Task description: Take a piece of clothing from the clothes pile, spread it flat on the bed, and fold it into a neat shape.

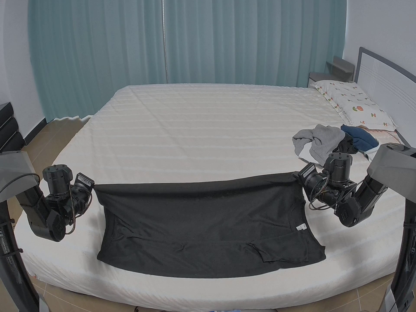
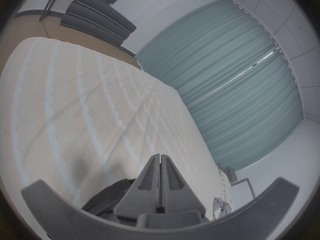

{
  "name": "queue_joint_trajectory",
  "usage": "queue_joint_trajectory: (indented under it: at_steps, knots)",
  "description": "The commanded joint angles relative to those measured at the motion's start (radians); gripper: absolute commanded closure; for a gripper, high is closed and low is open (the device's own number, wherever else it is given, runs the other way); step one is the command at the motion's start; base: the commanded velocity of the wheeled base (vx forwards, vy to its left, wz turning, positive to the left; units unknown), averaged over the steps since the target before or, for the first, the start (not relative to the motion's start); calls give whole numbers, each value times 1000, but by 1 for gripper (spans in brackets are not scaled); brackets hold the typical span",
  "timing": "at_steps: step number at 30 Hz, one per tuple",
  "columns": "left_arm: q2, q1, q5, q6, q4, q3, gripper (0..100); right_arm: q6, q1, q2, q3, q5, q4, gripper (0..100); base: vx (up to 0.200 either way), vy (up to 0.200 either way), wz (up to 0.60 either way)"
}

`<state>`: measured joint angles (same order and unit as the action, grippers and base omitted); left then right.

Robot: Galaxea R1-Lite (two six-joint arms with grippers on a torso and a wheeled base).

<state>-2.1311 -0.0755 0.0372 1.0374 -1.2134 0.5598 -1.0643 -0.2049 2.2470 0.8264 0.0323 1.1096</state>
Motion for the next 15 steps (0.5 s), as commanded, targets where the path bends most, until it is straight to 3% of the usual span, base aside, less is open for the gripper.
queue_joint_trajectory:
  at_steps: [1,9,15]
  knots:
    - [-10,-1,-3,-11,-3,-41,100,36,2,-3,-47,4,-2,100,0,0,0]
    - [-12,3,-11,-154,-3,-139,100,148,-5,-21,-178,14,3,100,0,0,0]
    - [-27,13,-11,-211,8,-166,100,219,-7,-14,-234,35,-2,100,0,0,0]
